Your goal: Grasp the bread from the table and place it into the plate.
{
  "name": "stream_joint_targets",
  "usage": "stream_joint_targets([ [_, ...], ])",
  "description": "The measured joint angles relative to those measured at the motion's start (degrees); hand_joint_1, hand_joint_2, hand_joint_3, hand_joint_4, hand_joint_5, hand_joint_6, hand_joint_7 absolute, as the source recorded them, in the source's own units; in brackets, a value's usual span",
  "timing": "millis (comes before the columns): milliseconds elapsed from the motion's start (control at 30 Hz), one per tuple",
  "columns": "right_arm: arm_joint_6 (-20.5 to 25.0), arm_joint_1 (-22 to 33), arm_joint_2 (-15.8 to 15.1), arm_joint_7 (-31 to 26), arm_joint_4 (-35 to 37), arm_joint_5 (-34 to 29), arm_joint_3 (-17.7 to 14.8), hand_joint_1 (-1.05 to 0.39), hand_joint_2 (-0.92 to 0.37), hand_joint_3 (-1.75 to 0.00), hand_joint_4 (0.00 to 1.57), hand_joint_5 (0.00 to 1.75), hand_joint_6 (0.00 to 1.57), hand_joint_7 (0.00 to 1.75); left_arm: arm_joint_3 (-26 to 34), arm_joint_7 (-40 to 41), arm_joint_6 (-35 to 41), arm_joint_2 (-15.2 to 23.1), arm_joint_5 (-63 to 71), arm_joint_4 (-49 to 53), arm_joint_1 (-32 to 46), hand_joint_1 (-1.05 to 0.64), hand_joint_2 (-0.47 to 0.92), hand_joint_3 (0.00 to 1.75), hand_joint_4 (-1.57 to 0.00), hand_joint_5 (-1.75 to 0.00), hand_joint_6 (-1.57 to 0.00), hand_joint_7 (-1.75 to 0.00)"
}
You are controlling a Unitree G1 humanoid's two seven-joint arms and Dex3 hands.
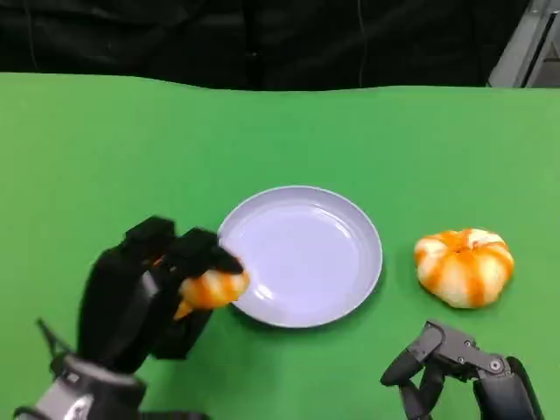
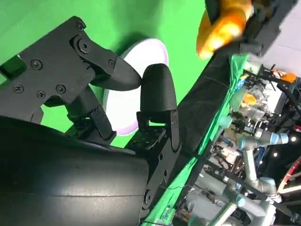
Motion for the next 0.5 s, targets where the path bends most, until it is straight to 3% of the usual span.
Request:
stream_joint_targets([
  [100, 0.01, -0.07, 0.03, -0.06, 0.12, -0.24, 0.03, -0.2, -0.44, -1.19, 0.89, 1.75, 0.75, 1.32, -1.14, -0.89, 0.08, -1.82, 0.11, 1.95, -3.26, -0.08, 0.09, 1.65, -0.95, -1.75, -0.84, -1.61],
  [500, 0.0, -0.66, 0.04, -0.3, 0.55, -0.98, 0.08, -0.2, -0.43, -1.2, 0.89, 1.75, 0.76, 1.31, -5.82, -1.16, 2.91, -10.03, 0.62, 15.34, -14.82, -0.11, 0.16, 1.55, -0.96, -1.75, -0.82, -1.65],
])
